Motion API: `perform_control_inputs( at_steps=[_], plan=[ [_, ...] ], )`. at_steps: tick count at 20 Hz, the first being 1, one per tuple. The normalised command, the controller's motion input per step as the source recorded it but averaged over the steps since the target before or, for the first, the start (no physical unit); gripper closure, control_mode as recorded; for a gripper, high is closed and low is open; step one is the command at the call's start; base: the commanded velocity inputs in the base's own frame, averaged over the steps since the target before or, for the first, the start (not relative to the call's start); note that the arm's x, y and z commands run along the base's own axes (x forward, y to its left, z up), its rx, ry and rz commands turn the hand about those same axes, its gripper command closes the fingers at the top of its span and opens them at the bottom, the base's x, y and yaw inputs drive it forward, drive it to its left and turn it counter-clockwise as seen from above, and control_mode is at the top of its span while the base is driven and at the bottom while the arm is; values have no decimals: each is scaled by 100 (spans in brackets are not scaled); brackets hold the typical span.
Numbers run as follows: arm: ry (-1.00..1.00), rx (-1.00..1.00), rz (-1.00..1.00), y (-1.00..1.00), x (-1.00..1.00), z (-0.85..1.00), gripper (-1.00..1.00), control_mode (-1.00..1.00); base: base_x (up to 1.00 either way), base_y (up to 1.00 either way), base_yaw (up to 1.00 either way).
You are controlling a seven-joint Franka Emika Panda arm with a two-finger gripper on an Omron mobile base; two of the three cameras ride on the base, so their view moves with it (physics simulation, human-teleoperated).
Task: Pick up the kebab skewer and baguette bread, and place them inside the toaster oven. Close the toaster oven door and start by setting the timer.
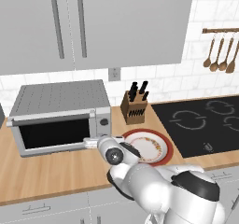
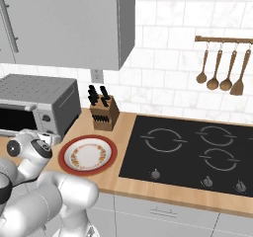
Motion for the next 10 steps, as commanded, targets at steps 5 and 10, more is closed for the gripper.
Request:
perform_control_inputs(
  at_steps=[5,10],
  plan=[
    [0,0,0,0,9,-4,-100,-100,0,0,0],
    [0,0,0,0,0,-12,-100,-100,0,0,0]
  ],
)
